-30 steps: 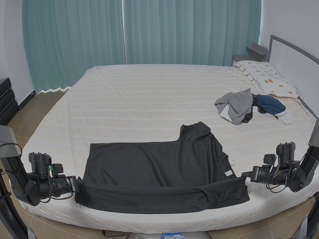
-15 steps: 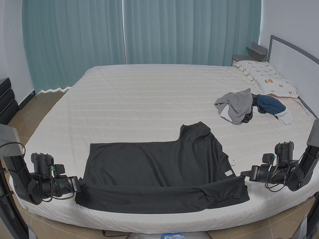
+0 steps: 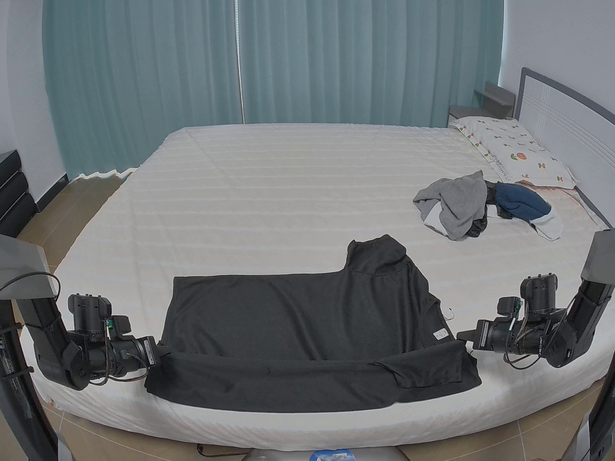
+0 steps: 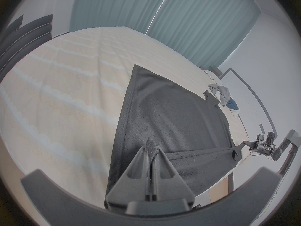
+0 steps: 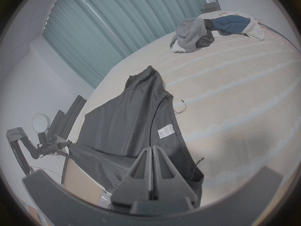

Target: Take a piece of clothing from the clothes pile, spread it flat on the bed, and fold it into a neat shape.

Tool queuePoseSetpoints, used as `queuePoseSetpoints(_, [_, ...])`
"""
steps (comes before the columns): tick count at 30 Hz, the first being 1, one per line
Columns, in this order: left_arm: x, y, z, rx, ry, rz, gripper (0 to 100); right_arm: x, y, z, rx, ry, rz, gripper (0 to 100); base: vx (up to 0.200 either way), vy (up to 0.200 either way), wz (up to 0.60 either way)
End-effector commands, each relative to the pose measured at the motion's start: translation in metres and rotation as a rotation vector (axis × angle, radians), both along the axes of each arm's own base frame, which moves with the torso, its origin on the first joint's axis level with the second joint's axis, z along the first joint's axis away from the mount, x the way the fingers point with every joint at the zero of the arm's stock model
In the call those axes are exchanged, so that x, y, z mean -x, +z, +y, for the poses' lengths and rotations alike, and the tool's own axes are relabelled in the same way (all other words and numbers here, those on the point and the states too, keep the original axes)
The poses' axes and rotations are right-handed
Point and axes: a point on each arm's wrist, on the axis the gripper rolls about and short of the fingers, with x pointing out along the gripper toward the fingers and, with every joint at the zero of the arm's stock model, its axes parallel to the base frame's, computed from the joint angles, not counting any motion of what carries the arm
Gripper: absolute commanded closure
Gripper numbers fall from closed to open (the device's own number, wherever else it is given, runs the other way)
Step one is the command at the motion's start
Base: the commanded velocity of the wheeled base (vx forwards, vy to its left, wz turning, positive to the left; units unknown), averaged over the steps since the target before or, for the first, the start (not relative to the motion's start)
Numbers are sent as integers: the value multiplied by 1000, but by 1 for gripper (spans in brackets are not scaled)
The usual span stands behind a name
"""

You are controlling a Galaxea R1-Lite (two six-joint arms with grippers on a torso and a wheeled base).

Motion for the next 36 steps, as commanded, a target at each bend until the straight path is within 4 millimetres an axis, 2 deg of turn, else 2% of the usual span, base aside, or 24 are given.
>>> queuePoseSetpoints(1, [-1, -5, 0, 2, 1, 15, 100, -1, -4, 0, -6, -4, 14, 100, 0, 0, 0])
queuePoseSetpoints(3, [-2, -6, 0, 1, 2, 15, 100, -2, -4, 1, -15, -9, 17, 100, 0, 0, 0])
queuePoseSetpoints(4, [-3, -6, 0, 3, 2, 14, 0, -2, -4, 2, -19, -11, 16, 100, 0, 0, 0])
queuePoseSetpoints(6, [-3, -6, 0, 3, 2, 14, 0, -2, -5, 2, -21, -13, 19, 100, 0, 0, 0])
queuePoseSetpoints(7, [-3, -6, 0, 2, 1, 14, 0, -3, -6, 2, -21, -13, 18, 0, 0, 0, 0])
queuePoseSetpoints(13, [-3, -4, 1, -1, 4, 6, 0, -3, -5, 2, -38, -26, 10, 0, 0, 0, 0])
queuePoseSetpoints(22, [0, 0, 3, 1, 16, -3, 0, -1, 10, 2, -90, -92, -40, 0, 0, 0, 0])
queuePoseSetpoints(28, [9, 17, 4, 78, 44, -34, 0, 2, 21, 2, -191, -162, -20, 0, 0, 0, 0])
queuePoseSetpoints(31, [17, 26, 1, 107, 10, -80, 0, 4, 21, 8, -263, -203, 34, 0, 0, 0, 0])
queuePoseSetpoints(36, [24, 22, 0, 111, 13, -61, 0, 10, 18, 23, -345, -222, 112, 0, 0, 0, 0])
